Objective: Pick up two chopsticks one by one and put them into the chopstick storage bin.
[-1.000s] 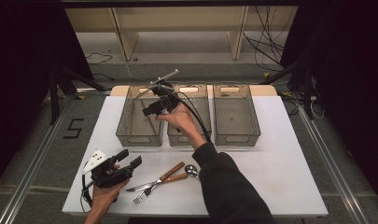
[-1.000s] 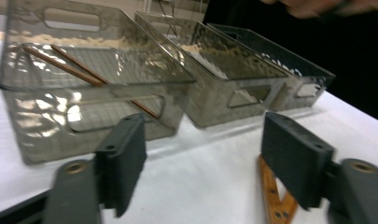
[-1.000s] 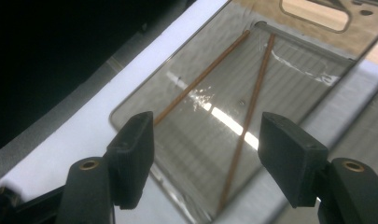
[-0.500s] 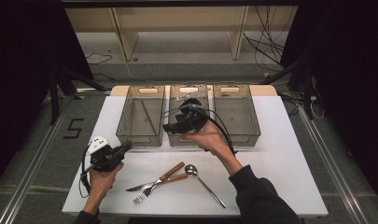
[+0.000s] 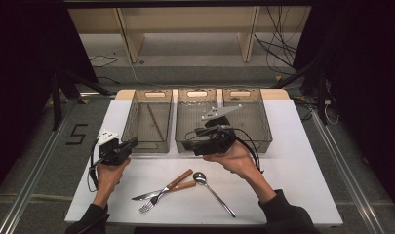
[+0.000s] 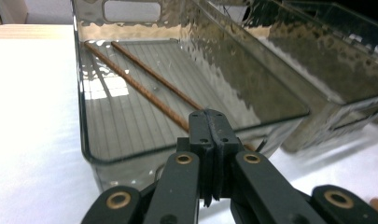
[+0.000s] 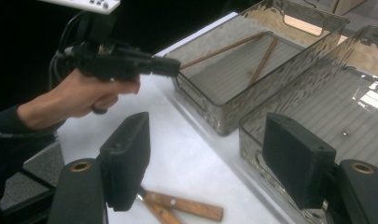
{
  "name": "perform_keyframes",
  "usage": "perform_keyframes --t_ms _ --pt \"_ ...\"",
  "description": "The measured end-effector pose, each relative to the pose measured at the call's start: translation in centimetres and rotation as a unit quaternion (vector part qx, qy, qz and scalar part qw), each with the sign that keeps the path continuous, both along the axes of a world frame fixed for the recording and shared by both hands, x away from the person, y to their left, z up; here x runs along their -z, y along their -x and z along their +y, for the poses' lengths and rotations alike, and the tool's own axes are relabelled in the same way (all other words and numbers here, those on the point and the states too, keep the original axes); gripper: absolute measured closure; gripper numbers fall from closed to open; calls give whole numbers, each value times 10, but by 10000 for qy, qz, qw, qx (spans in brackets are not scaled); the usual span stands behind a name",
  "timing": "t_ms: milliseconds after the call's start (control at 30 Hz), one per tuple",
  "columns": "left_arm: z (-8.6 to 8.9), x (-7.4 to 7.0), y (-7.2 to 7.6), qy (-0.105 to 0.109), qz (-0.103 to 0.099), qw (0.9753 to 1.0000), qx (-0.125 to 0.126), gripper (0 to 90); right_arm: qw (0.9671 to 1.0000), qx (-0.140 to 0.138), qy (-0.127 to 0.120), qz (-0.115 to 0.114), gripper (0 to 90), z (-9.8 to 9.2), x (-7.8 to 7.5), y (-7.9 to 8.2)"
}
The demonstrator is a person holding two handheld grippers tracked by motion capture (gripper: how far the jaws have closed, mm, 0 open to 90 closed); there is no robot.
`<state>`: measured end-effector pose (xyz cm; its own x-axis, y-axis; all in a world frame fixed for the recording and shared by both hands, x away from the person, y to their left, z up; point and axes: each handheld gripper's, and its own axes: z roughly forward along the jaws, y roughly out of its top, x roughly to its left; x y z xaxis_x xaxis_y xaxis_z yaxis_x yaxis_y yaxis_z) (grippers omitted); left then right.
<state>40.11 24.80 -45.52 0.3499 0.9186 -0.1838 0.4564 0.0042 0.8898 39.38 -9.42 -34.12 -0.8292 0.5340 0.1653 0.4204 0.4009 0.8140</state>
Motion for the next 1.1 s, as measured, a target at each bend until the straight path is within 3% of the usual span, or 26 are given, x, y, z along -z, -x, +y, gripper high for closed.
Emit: perform_keyframes --t_ms 100,233,367,467,600,833,1100 --pt "4 -5 -3 217 -33 9998 -34 893 10000 -19 -34 -12 331 -8 0 6" --pt "5 -10 -4 244 -28 9997 -45 892 10000 -31 -85 -35 331 -16 0 13" --pt "1 -11 0 361 -21 9993 109 875 9999 22 -100 -28 329 -23 1 17" --pt "-5 -13 6 429 46 9984 366 784 10000 41 -77 -49 329 -28 5 19" --pt "-16 -16 18 340 200 9963 762 662 10000 71 -7 -41 324 -34 15 24" --pt "-32 -18 34 231 450 9917 1179 479 9998 180 -26 24 320 -49 33 32" --pt "-48 -17 46 -10 634 9869 1484 390 9992 372 129 65 318 -60 52 41"
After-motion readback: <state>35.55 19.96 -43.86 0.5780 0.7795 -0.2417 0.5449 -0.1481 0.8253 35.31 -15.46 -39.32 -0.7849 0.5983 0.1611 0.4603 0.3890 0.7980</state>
